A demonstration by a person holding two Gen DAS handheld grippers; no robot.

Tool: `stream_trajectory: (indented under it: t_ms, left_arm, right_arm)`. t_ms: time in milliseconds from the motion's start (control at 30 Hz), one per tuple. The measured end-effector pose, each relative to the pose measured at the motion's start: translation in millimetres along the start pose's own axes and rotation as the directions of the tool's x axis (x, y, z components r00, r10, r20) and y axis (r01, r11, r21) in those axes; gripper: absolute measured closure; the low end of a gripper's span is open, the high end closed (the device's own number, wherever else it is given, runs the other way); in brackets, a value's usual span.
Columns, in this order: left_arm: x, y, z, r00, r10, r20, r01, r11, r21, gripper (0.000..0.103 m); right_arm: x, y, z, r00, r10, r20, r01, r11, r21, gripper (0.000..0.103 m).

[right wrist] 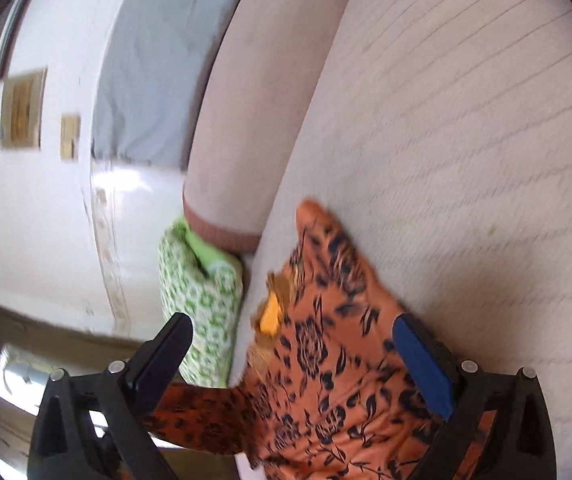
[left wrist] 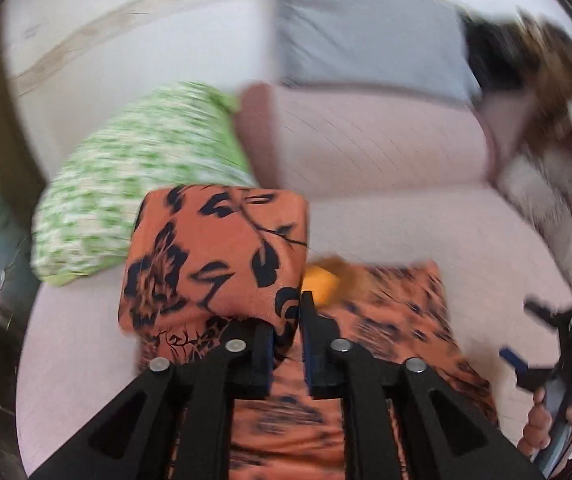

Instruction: Fold small clothes

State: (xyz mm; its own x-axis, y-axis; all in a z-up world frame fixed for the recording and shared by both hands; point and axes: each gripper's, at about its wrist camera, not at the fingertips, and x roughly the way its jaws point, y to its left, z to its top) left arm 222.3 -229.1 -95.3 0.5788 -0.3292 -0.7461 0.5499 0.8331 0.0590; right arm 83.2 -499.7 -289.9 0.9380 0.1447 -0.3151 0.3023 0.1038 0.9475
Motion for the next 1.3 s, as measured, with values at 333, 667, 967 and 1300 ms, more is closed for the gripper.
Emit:
stream_trajectory:
  t_ms: [333,667,967,1300]
  left_arm:
    - [-1,9,-38,0.999,0.030,0.012,-0.029,0.998,-0.048,0.025]
    - [58,143,-104,0.963,0.266,-0.036,-0.249,0.832,-0.496,0.019]
    - [119,169,-128,0.929,0.257,-0.267,-0.352,0.839,-0.416,0.019]
    - [127,182,-141,0.938,0.186,-0.291,-0.302,0.851,-0.430,0.017]
  right_arm:
    - [-4,15,12,1.000,-0.016,0.010,0.017,0.998,-0.065,0.002]
    - [52,62,-48,0.982,-0.175,-0.070,0.133,0.908,-0.398,0.002]
    - [124,105,-76,0.935,-0.355,0.016,0.284,0.716,-0.638,0.002]
    - [259,153,-96,0.692,-0.697,0.188,0.578,0.380,-0.722,0.004]
